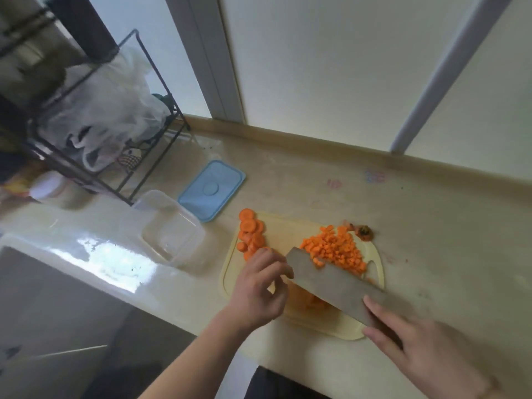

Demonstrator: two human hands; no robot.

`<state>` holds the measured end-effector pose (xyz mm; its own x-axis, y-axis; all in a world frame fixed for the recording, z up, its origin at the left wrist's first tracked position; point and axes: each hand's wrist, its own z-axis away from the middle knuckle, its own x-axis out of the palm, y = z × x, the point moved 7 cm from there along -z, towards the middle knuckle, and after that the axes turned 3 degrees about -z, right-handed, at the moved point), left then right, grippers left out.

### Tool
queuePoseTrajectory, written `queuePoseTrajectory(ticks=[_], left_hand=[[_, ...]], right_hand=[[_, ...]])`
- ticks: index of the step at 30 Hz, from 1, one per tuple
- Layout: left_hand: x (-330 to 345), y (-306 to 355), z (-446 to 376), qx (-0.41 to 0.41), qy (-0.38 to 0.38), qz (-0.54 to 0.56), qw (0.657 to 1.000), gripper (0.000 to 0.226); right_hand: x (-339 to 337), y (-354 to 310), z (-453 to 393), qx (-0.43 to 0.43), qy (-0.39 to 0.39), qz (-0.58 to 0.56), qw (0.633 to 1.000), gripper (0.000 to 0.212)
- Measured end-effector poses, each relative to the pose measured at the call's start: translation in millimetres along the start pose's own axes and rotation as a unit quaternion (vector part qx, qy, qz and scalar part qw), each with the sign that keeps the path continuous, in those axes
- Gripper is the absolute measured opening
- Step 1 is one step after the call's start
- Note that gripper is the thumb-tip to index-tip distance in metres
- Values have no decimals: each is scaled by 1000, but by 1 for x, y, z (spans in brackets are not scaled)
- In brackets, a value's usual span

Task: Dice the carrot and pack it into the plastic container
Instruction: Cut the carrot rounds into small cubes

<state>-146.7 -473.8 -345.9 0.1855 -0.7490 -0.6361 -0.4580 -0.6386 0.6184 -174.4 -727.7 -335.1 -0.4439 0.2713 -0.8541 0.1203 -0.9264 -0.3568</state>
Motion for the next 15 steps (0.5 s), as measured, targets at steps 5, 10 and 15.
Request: queuePoseTrajectory(ticks=[5,10,15], left_hand=[[37,-9,-25,-12,-210,-106,972,23],[67,-19,-41,-34,-273,-102,956,27],[67,-31,-49,-80,-253,-121,956,35]], right_hand=[[3,-28,1,-89,83,101,987,69],[4,-35,7,-89,136,137,977,71],[5,-35,19,-66,146,132,978,69]])
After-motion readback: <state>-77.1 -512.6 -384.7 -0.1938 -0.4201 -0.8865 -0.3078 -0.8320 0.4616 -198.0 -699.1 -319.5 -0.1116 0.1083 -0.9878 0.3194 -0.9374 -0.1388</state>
